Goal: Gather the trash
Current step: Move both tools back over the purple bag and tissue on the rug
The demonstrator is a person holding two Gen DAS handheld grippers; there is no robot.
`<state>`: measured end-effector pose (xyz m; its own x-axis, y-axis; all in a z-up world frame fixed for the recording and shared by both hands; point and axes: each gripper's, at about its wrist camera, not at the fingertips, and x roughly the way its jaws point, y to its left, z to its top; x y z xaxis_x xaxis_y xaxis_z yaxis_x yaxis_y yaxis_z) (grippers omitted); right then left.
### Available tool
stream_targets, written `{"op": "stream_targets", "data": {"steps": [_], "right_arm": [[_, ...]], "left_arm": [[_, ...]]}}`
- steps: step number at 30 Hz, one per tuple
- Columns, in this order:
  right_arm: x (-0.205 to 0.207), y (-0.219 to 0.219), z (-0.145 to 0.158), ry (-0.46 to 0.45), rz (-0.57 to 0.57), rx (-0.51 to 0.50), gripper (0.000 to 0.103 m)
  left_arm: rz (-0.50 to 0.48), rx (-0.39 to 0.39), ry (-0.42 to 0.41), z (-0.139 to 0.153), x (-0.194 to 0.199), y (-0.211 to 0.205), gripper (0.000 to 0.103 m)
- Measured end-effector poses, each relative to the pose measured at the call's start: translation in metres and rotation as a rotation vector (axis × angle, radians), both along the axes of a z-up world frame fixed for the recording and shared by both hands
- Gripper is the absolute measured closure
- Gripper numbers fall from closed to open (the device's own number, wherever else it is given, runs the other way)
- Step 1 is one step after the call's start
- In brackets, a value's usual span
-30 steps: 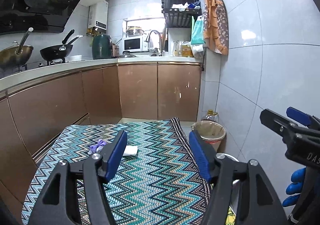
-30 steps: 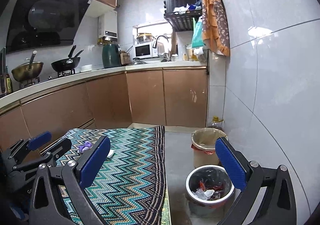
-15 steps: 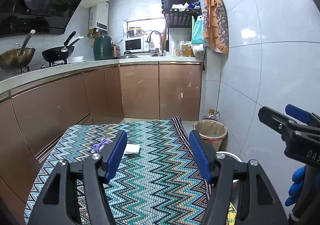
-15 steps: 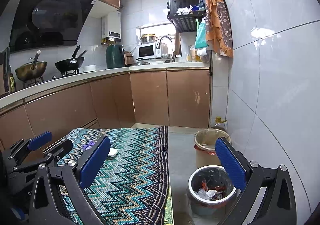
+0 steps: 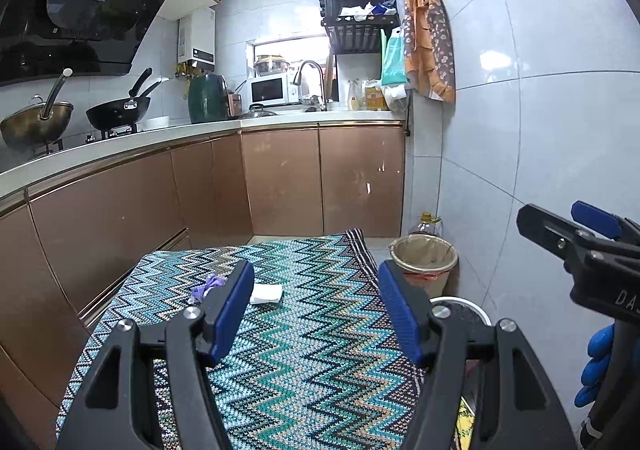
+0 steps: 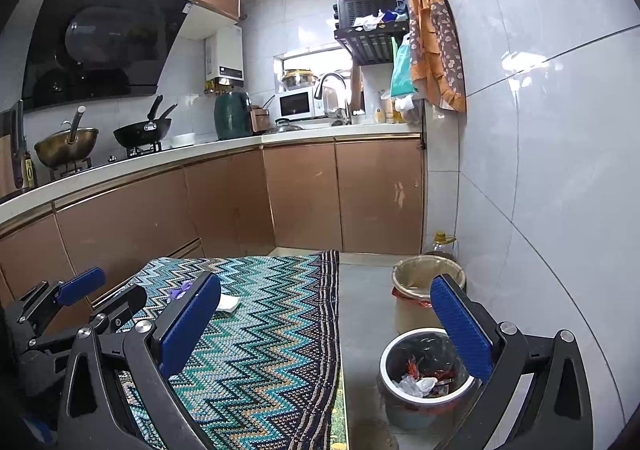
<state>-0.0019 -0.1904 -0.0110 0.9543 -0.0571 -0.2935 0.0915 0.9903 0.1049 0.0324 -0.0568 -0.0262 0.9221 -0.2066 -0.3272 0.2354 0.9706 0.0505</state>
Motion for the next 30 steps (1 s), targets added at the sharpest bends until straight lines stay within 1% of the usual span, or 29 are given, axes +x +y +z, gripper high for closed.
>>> {"op": "stream_targets", "data": {"steps": [9,15,21,30], "right_arm": [[-0.013,-0.003,0.005,-0.015,-0.014,-0.004,0.000],[-0.009,-0.002,0.005,-0.010,0.000,-0.009,0.000],[0.006,-0.004,-0.004,0.015,0.021,0.001,0.000],[0.053,0.009,-0.019,0.047,0.105,0.005,0.000]], "left_arm": [[-0.005,0.007,-0.020,0.004,-0.010,-0.002,0.040],[0.008,0.017,-0.017,0.003,-0.004,0.000,0.040],[0.013,0.031,0.004,-0.003,0.011,-0.002,0.040],[0.050,0.033,0.056,-0.023,0.053,0.015,0.040]]}}
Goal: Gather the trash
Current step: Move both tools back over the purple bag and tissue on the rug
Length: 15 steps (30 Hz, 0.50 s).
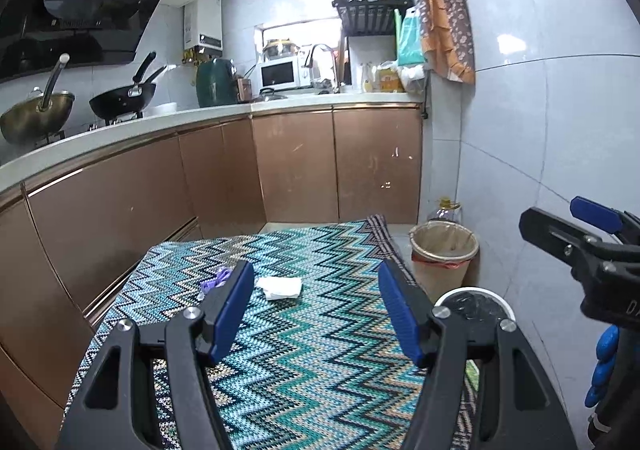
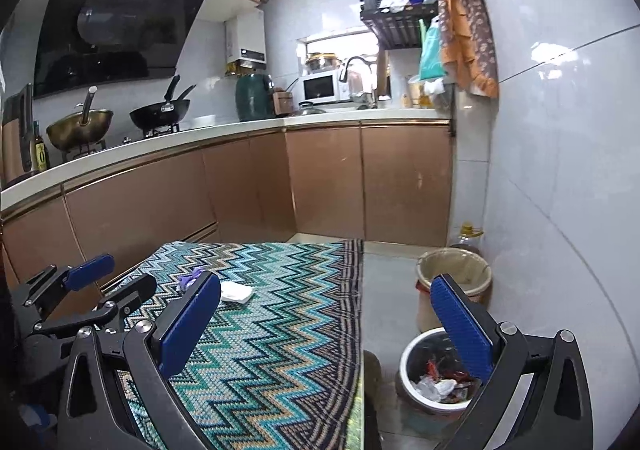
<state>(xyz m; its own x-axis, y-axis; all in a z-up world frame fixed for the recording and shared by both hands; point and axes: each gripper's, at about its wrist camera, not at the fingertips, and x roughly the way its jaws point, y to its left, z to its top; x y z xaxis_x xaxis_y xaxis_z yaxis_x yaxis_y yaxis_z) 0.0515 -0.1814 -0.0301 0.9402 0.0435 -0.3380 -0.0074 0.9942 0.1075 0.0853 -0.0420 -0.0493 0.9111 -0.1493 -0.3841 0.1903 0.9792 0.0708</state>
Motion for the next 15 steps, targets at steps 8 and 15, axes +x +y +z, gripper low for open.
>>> {"op": "stream_targets", "data": {"steps": [8,15], "right_arm": [[0.038,0.025,-0.013,0.066,0.061,0.001,0.000],[0.073,0.059,-0.017,0.124,0.134,-0.019,0.001]], "left_arm": [[0.025,-0.005,0.061,-0.019,0.040,0.030,0.040],[0.065,-0.001,0.106,-0.036,0.076,0.082,0.040]]}}
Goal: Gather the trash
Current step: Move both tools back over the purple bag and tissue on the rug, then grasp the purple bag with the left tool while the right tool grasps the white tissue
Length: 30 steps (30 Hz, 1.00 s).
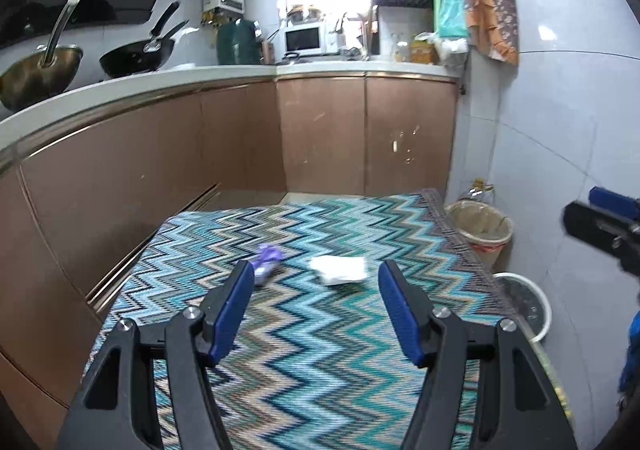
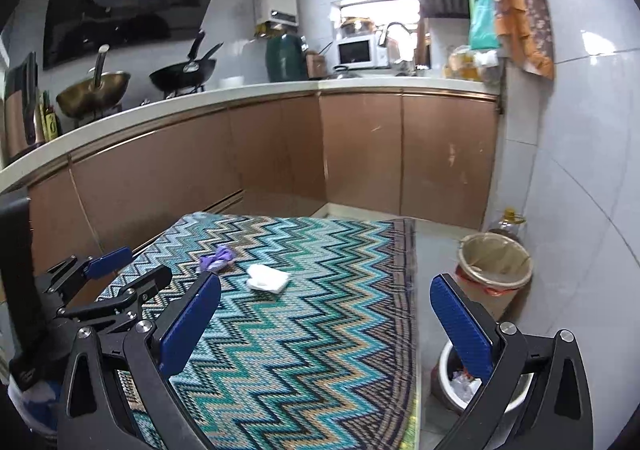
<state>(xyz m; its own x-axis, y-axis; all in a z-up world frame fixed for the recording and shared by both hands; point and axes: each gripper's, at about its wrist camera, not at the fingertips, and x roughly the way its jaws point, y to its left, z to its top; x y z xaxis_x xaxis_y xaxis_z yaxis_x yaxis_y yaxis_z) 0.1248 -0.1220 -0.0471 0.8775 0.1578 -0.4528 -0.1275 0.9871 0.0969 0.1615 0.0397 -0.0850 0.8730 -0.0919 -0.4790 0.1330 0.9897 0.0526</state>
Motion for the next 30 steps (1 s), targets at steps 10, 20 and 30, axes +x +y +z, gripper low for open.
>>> {"op": "stream_targets", "data": {"steps": [10,20,30], "right_arm": [[0.072,0.059,-0.031,0.119,0.159,-0.020,0.016],[0.167,0.095,-0.095,0.292,0.272,-0.014,0.040],[0.222,0.114,-0.143,0.386,0.326,-0.040,0.049]], "left_arm": [[-0.013,-0.057,0.146,-0.045,0.060,0.095,0.040],[-0.154,-0.130,0.282,-0.080,0.156,0.089,0.041],[-0.167,-0.148,0.382,-0.120,0.209,0.077,0.056]]}}
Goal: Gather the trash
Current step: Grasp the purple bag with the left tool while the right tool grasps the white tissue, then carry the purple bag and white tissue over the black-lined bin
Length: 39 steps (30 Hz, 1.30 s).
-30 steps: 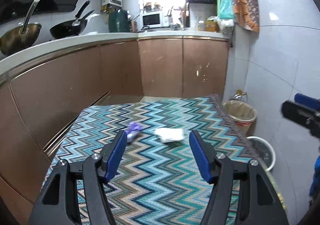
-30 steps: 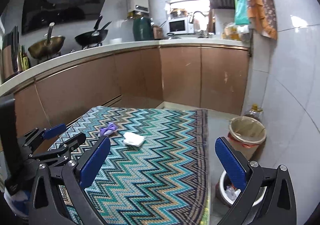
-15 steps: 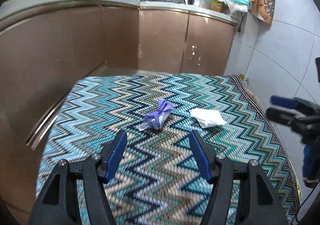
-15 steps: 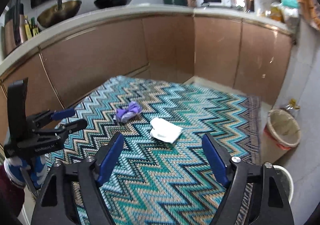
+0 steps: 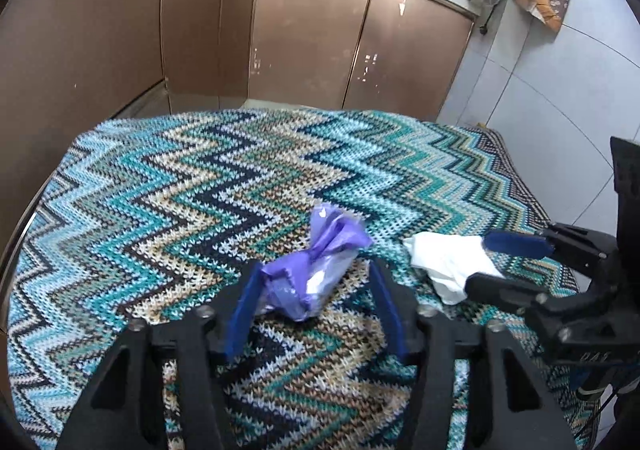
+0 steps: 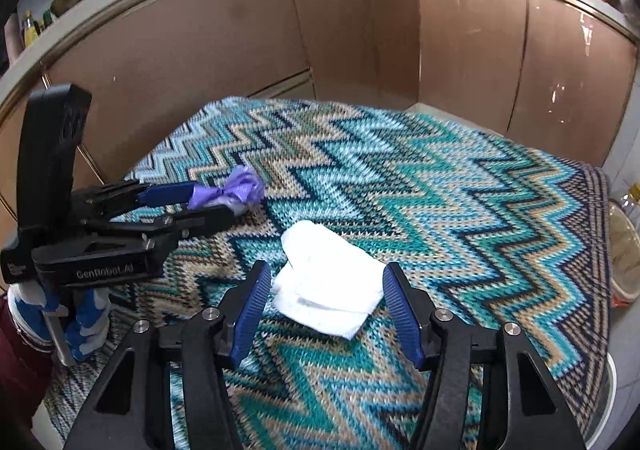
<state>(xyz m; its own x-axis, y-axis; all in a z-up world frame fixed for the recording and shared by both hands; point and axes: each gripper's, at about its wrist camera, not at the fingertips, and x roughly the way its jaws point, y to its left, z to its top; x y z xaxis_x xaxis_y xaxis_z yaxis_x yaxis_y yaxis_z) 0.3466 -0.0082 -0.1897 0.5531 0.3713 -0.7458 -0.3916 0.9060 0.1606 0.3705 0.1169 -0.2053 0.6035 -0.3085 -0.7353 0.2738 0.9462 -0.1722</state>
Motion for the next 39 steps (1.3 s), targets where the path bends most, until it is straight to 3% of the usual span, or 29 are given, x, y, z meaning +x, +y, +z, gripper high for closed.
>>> {"op": "stream_targets", "data": {"steps": [5,9,11,21,39], "right_arm": [[0.009,0.007,-0.018,0.020,0.021,-0.060,0.065],[0.008,0.006,-0.016,0.007,0.017,-0.061,0.096],[0.004,0.006,-0.012,-0.004,0.017,-0.071,0.100],[-0.044,-0.005,0.030,-0.054,0.002,-0.021,0.101],[-0.189,-0.049,0.112,-0.221,-0.065,0.027,0.101]], "left_arm": [[0.010,0.005,0.009,-0.005,0.006,0.004,0.065],[0.017,0.016,0.002,-0.005,0.005,0.002,0.070],[0.026,0.011,-0.006,-0.004,0.002,0.002,0.072],[0.063,-0.023,-0.079,0.037,-0.046,0.011,0.073],[0.056,-0.044,-0.229,0.117,-0.184,0.009,0.073]]}}
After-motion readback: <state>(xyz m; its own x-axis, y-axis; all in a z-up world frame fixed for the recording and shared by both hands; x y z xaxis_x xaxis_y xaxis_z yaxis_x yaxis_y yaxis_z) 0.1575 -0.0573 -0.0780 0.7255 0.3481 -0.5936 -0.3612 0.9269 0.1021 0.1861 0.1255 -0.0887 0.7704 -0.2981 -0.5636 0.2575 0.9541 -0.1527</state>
